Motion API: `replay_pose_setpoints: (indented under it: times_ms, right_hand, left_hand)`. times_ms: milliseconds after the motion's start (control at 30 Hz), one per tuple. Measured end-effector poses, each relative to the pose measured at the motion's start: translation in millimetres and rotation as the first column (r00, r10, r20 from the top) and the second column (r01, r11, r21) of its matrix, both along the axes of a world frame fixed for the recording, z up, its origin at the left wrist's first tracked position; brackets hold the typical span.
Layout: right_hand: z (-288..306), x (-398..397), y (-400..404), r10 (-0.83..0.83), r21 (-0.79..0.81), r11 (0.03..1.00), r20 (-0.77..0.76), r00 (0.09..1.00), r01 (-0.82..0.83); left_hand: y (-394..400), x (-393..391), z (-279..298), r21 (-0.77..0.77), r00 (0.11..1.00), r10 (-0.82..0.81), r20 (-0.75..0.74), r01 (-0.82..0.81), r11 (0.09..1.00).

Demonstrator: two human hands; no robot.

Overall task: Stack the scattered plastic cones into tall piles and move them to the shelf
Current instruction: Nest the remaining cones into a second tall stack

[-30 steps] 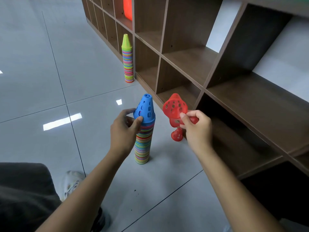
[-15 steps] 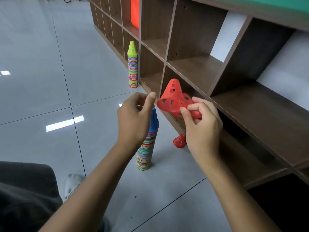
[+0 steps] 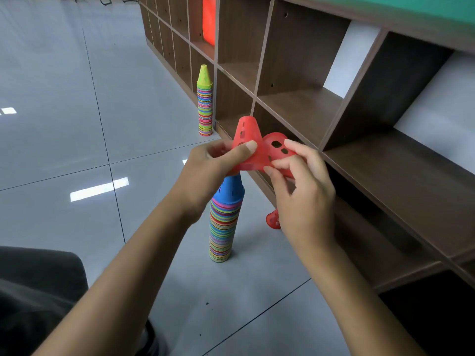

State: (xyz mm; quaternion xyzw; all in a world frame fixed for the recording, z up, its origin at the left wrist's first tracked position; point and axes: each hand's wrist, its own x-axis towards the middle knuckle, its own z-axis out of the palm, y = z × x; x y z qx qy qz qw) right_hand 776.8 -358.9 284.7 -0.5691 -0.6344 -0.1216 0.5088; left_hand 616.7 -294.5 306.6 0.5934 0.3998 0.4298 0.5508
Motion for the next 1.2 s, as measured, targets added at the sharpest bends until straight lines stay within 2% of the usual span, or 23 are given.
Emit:
replay_pose_setpoints:
  times_ms: [133, 267, 400, 533, 700, 867, 1033, 1200]
  right_hand:
    - [-4, 4, 1, -0.001, -0.060, 0.998, -0.054, 0.999, -0.002]
    - [-7, 13, 2, -0.018, -0.103, 0.995, -0.153, 0.988, 0.003]
    - [2, 16, 1, -0.045, -0.171, 0.985, -0.267, 0.963, -0.001]
    - [10, 17, 1, -0.033, -0.250, 0.965, -0.409, 0.912, -0.077]
    - [14, 13, 8, -0.007, -0.306, 0.938, -0.486, 0.874, -0.163]
    - [22, -3, 29, 0.080, -0.367, 0.887, -0.473, 0.877, -0.279]
    - [10, -22, 53, 0.112, -0.490, 0.830, -0.319, 0.941, -0.265]
    - [-13, -32, 66, 0.097, -0.562, 0.794, -0.263, 0.960, -0.234]
  left_hand:
    - [2, -3, 0, 0.086, 0.988, 0.138, 0.072, -0.144, 0.986]
    - [7, -8, -18, 0.238, 0.963, 0.257, -0.075, -0.233, 0.943]
    - [11, -11, -46, 0.214, 0.954, 0.249, -0.165, -0.212, 0.954]
    - [15, -10, -71, 0.201, 0.939, 0.232, -0.254, -0.184, 0.962]
    - [17, -8, -90, 0.176, 0.931, 0.207, -0.302, -0.158, 0.972]
    - [23, -14, -96, 0.157, 0.936, 0.160, -0.314, -0.115, 0.981]
    - [22, -39, -98, 0.162, 0.919, 0.213, -0.333, -0.167, 0.973]
    - [18, -61, -89, 0.182, 0.903, 0.261, -0.341, -0.209, 0.961]
